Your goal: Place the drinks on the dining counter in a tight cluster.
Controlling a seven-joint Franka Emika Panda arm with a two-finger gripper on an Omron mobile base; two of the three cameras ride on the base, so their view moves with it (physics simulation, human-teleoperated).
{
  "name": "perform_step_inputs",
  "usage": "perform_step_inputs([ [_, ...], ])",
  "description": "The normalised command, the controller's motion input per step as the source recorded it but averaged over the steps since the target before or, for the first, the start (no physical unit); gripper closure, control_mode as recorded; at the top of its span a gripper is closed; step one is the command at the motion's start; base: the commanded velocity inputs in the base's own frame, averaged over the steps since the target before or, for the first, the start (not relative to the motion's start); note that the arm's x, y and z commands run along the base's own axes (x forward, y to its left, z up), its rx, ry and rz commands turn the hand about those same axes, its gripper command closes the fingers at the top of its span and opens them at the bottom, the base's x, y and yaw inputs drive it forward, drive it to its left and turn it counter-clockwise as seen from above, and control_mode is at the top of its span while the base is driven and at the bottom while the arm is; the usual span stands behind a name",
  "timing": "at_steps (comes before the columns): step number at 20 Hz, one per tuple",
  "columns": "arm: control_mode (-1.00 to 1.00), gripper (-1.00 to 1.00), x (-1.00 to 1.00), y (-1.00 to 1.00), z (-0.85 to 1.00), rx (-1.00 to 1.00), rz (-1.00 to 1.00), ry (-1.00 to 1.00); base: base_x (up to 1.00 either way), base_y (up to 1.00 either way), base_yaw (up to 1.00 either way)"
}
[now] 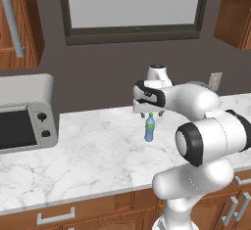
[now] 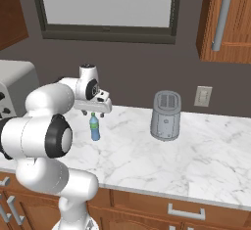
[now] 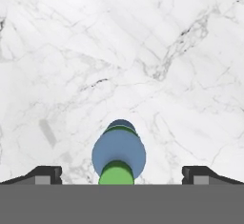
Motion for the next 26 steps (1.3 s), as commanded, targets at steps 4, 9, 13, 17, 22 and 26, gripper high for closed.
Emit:
perform_step_inputs([
  [4,-1.00,-1.00,0.00,0.00,-0.01,0.00,0.00,0.00,0.00,0.00,0.00],
  [9,-1.00,-1.00,0.00,0.00,-0.03,0.00,0.00,0.00,0.00,0.00,0.00],
  [13,-1.00,-1.00,0.01,0.00,-0.12,0.00,0.00,0.00,0.00,0.00,0.00],
  [17,-1.00,-1.00,0.00,0.01,-0.08,0.00,0.00,0.00,0.00,0.00,0.00],
  [22,-1.00,-1.00,0.01,0.01,-0.04,0.00,0.00,0.00,0.00,0.00,0.00],
  [26,-1.00,-1.00,0.04,0.00,0.00,0.00,0.00,0.00,0.00,0.00,0.00],
])
